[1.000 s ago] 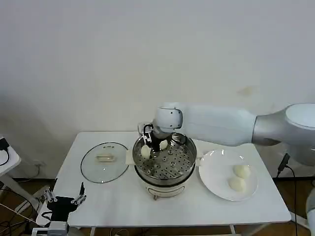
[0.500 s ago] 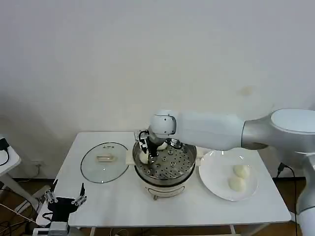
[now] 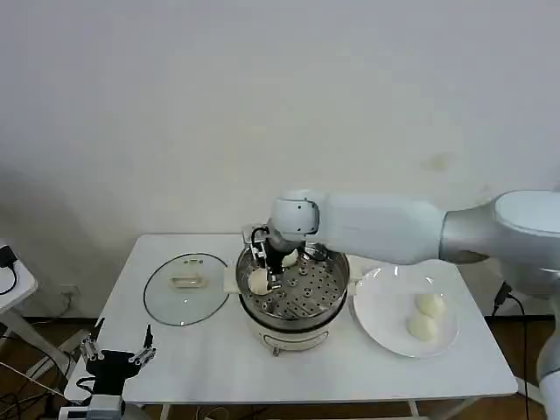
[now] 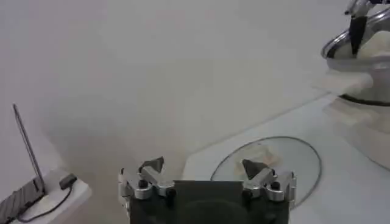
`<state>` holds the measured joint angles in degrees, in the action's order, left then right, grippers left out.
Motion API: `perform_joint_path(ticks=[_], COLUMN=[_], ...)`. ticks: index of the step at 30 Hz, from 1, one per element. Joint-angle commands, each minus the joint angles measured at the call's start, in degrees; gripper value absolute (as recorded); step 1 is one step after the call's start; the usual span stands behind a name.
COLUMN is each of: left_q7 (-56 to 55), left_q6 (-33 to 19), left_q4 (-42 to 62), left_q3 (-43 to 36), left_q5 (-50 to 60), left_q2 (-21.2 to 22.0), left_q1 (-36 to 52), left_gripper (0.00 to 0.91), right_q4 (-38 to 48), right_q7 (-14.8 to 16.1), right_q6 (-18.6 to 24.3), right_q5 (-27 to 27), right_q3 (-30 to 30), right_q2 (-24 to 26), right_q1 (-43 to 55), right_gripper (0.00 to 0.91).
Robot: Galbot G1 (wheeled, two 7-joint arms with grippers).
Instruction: Take steamed baozi put them in steamer then cover it.
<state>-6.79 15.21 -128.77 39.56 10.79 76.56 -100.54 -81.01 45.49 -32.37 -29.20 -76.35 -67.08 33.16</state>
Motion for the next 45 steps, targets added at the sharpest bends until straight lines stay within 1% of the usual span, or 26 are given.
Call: perform_joint_path(ticks=[1,2,4,5,7,9,10,12,13,15,16,17,20,21,22,23,26,29,30,31,32,33,35,36,39,45], left_q7=[0.1,0.1,0.2,0.2,0.3,0.4,0.4,0.4,0.4,0.4,0.4,0.5,0.5,0.5,0.5,0.5,0.4,0.4,0.5,0.5,0.5,0.5,0.6,0.6,0.6,0.7], left_q6=[0.2,0.3,0.3,0.3,0.3,0.3,0.3,0.2,0.2,0.2,0.2,0.2,0.1,0.1,0.1,0.1,0.1,0.0,0.0,0.1,0.1,0.1,0.1,0.2,0.2,0.2], left_q4=[-0.4,-0.5,-0.5,-0.4,-0.5,-0.6,-0.7,-0.9,-1.0,-1.1,-1.1,-1.1,-1.0,-1.0,-1.0,-1.0,-0.9,-0.6,-0.5,-0.4,-0.3,-0.1,0.1,0.3,0.7,1.2], left_q3=[-0.1,-0.3,-0.4,-0.4,-0.4,-0.5,-0.7,-1.0,-1.1,-1.3,-1.4,-1.5,-1.6,-1.6,-1.6,-1.7,-1.7,-1.8,-1.8,-1.8,-1.7,-1.6,-1.5,-1.4,-1.4,-1.3], left_q5=[0.0,0.0,0.0,-0.1,-0.1,-0.2,-0.2,-0.1,0.0,0.1,0.1,0.1,0.2,0.3,0.4,0.4,0.6,0.8,0.9,0.9,0.9,0.9,0.9,1.0,1.1,1.2], left_q2=[-0.1,-0.3,-0.5,-0.7,-1.1,-1.4,-1.6,-1.7,-1.7,-1.7,-1.7,-1.7,-1.8,-1.9,-1.9,-1.9,-1.7,-1.5,-1.5,-1.5,-1.5,-1.6,-1.6,-1.6,-1.5,-1.4], left_q1=[0.0,0.0,-0.1,-0.2,-0.5,-0.8,-0.9,-1.2,-1.2,-1.3,-1.2,-1.3,-1.6,-1.6,-1.8,-1.8,-1.9,-2.1,-2.1,-2.1,-2.1,-2.0,-2.0,-2.0,-1.9,-1.9], left_gripper=[0.907,0.907,0.907,0.907,0.907,0.907,0.907,0.907,0.907,0.907,0.907,0.907,0.907,0.907,0.907,0.907,0.907,0.907,0.907,0.907,0.907,0.907,0.907,0.907,0.907,0.907], right_q4=[-5.8,-7.3,-8.7,-9.8,-11.7,-13.0,-13.5,-14.9,-15.4,-15.8,-16.0,-16.0,-15.9,-15.9,-15.9,-15.8,-15.5,-14.9,-14.5,-14.3,-13.9,-13.4,-12.4,-11.7,-10.1,-6.4], right_q7=[1.2,2.5,4.3,6.0,7.9,10.9,12.4,13.9,15.0,16.1,16.5,16.7,17.9,18.0,18.4,18.4,18.1,17.5,17.1,17.0,17.0,16.9,16.6,16.5,16.5,16.1], right_q6=[0.4,1.6,3.4,5.8,8.2,12.6,14.8,16.3,17.9,19.4,20.2,20.9,23.4,23.9,24.6,24.7,25.5,25.5,25.6,25.8,26.4,26.7,27.3,27.6,27.8,27.4], right_q5=[0.3,1.4,3.0,5.2,7.3,9.9,12.7,14.1,15.6,17.7,20.0,20.6,25.7,27.1,28.6,29.2,33.2,34.8,35.6,36.4,37.4,38.1,39.2,39.9,41.0,42.7], right_q3=[0.6,0.3,0.0,-0.1,-0.5,-0.3,0.0,0.2,0.5,1.0,1.5,1.8,2.3,2.9,5.2,5.8,12.4,19.5,21.2,24.5,26.6,28.5,31.2,33.9,36.8,38.1], right_q2=[9.2,12.9,16.3,18.9,23.7,28.9,31.7,36.2,39.3,42.0,43.7,44.4,47.3,48.2,49.2,49.6,50.9,51.7,51.7,51.9,51.8,51.7,51.2,50.6,49.4,46.1], right_q1=[5.7,7.2,8.5,9.1,9.7,9.6,9.3,8.8,8.2,7.2,6.3,5.6,3.3,1.9,-1.4,-2.7,-11.9,-20.0,-22.3,-27.9,-29.6,-33.3,-36.9,-40.0,-43.7,-46.0], right_gripper=[0.907,0.907,0.907,0.907,0.907,0.907,0.907,0.907,0.907,0.907,0.907,0.907,0.907,0.907,0.907,0.907,0.907,0.907,0.907,0.907,0.907,0.907,0.907,0.907,0.907,0.907])
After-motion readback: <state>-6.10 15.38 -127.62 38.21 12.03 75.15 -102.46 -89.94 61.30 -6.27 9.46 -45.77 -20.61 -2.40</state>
